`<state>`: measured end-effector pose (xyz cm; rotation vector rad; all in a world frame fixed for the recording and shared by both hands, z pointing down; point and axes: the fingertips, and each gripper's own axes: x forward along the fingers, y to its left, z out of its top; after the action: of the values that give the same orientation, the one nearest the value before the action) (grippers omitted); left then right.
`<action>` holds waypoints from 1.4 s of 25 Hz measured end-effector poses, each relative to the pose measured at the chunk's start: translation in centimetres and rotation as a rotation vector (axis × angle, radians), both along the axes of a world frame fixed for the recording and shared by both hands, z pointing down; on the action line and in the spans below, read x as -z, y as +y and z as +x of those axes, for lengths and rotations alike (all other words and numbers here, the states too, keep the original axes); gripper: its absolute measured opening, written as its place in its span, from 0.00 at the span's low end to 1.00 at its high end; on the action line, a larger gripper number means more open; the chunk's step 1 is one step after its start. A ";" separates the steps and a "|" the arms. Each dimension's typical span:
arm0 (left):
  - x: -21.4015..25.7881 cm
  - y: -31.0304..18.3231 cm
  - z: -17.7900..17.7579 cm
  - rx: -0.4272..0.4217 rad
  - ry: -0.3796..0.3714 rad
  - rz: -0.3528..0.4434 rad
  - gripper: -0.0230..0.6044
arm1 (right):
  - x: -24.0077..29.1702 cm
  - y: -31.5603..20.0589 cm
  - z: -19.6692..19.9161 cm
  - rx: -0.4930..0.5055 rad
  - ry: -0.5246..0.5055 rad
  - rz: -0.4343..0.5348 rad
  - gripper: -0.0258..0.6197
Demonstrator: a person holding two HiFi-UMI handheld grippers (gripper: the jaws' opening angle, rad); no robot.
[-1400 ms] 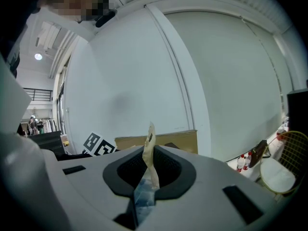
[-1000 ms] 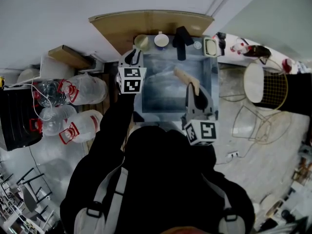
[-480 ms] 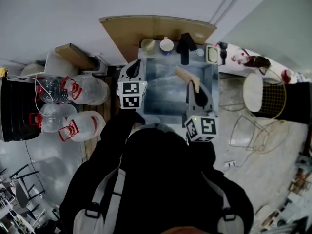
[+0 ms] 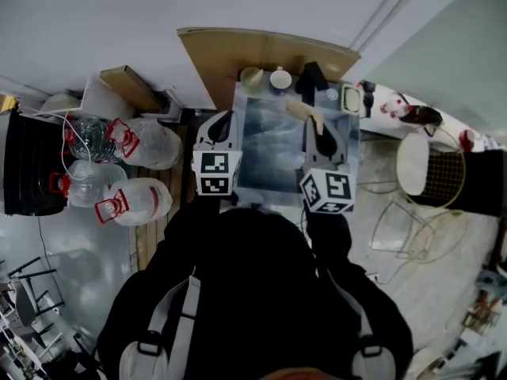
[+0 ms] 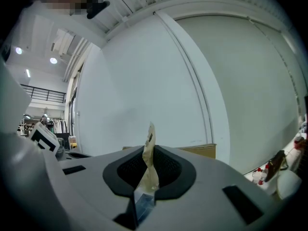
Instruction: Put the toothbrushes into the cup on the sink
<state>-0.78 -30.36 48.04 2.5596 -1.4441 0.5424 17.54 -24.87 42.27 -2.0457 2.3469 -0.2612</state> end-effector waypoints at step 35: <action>0.3 3.6 -2.1 0.083 0.006 -0.001 0.04 | -9.1 -13.7 0.7 -0.002 0.089 -0.153 0.09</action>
<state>-2.87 -26.80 47.73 2.4852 -1.5402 0.5225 18.28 -38.54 51.40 -2.1698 2.4467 -0.3689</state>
